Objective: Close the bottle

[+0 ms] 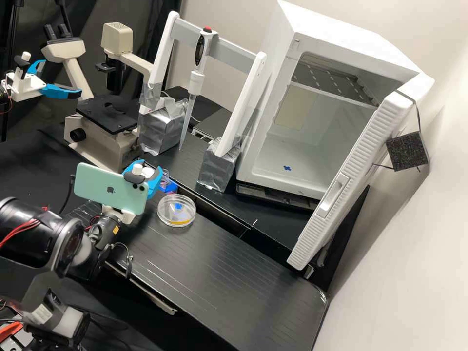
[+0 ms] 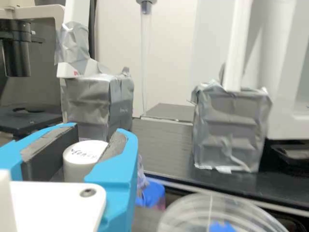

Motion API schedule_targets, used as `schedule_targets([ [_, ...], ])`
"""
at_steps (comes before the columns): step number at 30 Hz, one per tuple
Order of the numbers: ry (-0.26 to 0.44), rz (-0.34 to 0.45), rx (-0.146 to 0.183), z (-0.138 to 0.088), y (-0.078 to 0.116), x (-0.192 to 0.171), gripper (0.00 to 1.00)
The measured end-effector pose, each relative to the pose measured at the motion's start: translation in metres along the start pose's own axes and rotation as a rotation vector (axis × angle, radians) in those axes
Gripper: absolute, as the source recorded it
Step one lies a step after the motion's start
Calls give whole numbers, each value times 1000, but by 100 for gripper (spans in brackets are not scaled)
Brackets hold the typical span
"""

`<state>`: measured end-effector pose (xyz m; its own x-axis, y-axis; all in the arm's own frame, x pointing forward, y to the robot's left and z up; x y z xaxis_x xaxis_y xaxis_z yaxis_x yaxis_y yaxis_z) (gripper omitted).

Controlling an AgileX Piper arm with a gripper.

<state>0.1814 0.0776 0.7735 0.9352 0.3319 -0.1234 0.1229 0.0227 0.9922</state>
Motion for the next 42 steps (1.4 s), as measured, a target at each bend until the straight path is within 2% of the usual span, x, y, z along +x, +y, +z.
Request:
schedule_targets([
  [5, 14, 6, -29, -4, 0, 19, 0],
  [19, -12, 55, -31, 0, 4, 53, 0],
  [25, -37, 36, -46, 5, -1, 59, 0],
  [32, -60, 11, -46, 10, -6, 60, 0],
  [42, -73, 18, -48, 14, -6, 58, 0],
])
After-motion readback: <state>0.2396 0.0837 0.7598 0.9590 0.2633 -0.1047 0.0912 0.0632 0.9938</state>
